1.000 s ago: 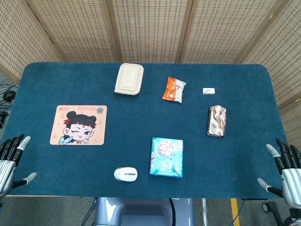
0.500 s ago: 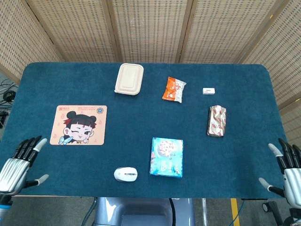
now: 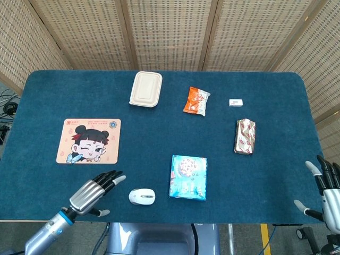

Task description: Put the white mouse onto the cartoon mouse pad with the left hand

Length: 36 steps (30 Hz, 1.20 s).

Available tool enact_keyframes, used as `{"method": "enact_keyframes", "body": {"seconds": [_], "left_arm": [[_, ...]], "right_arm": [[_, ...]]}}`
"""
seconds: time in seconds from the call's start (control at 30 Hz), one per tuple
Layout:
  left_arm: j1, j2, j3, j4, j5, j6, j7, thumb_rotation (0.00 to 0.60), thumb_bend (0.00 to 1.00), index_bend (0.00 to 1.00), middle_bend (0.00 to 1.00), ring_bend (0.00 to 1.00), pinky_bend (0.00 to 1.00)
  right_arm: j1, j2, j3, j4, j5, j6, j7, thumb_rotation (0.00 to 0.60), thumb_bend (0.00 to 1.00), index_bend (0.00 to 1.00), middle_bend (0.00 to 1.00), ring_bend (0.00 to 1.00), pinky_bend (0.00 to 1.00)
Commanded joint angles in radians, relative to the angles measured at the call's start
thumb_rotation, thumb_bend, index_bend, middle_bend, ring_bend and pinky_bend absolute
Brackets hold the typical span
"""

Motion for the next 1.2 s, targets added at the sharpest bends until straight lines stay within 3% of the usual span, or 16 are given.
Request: {"method": "enact_keyframes", "body": {"seconds": [0.03, 0.3, 0.5, 0.8, 0.93, 1.2], "left_arm": [[-0.053, -0.076, -0.039, -0.028, -0.077, -0.090, 0.114, 0.600, 0.00, 0.05, 0.01, 0.05, 0.14], [-0.105, -0.152, -0.080, -0.052, -0.215, -0.194, 0.249, 0.600, 0.00, 0.07, 0.05, 0.07, 0.17], [-0.142, -0.215, -0.091, -0.041, -0.286, -0.240, 0.316, 0.600, 0.00, 0.14, 0.12, 0.13, 0.21], [-0.142, -0.334, -0.110, 0.011, -0.412, -0.185, 0.516, 0.600, 0.04, 0.30, 0.34, 0.36, 0.40], [-0.137, -0.364, -0.112, 0.022, -0.445, -0.152, 0.559, 0.600, 0.12, 0.39, 0.44, 0.45, 0.50], [-0.137, -0.371, -0.112, 0.009, -0.486, -0.120, 0.572, 0.600, 0.21, 0.45, 0.48, 0.49, 0.54]], "right_arm": [[0.003, -0.001, 0.001, 0.003, 0.006, -0.008, 0.002, 0.600, 0.05, 0.12, 0.00, 0.00, 0.00], [0.008, -0.004, 0.003, 0.005, 0.016, -0.020, -0.002, 0.600, 0.05, 0.12, 0.00, 0.00, 0.00], [0.010, -0.006, 0.006, 0.008, 0.026, -0.024, -0.004, 0.600, 0.05, 0.12, 0.00, 0.00, 0.00], [0.014, -0.001, 0.012, 0.013, 0.044, -0.035, 0.017, 0.600, 0.05, 0.12, 0.00, 0.00, 0.00], [0.014, 0.001, 0.012, 0.013, 0.045, -0.035, 0.023, 0.600, 0.05, 0.12, 0.00, 0.00, 0.00], [0.012, 0.004, 0.013, 0.012, 0.044, -0.030, 0.029, 0.600, 0.05, 0.12, 0.00, 0.00, 0.00]]}}
